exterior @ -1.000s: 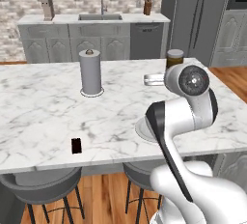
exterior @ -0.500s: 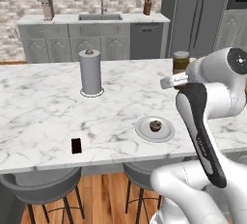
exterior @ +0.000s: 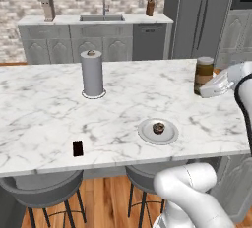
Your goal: Take the cinnamon bottle from the cabinet and place it on the dining table, next to the plate with the cupcake. Then take the chocolate from the dining counter and place it on the cupcake plate.
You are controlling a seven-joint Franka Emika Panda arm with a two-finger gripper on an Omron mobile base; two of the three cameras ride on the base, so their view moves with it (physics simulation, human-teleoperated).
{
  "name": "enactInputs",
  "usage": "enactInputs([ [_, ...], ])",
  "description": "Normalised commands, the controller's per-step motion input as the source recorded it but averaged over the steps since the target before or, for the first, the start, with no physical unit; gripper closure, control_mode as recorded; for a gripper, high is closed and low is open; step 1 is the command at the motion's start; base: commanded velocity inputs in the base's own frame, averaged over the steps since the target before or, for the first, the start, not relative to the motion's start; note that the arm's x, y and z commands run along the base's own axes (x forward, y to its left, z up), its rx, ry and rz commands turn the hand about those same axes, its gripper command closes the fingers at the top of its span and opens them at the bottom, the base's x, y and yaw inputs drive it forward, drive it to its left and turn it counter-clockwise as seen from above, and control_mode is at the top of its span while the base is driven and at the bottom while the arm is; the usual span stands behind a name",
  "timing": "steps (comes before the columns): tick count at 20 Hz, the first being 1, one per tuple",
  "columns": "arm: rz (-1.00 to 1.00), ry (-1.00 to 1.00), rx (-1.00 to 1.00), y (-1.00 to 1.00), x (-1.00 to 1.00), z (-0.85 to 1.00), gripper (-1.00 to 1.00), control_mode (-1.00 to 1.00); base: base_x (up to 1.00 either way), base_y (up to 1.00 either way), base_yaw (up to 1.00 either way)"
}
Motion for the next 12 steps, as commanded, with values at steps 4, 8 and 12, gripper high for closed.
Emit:
enactInputs([
  [4,0.30,0.19,0.21,-0.53,-0.01,-0.20,1.00,-1.00,0.00,0.00,0.00],
  [8,0.26,0.20,0.24,-0.48,0.00,-0.29,1.00,-1.00,0.00,0.00,0.00],
  [12,0.19,0.02,0.06,-0.38,-0.01,-0.45,1.00,-1.00,0.00,0.00,0.00],
])
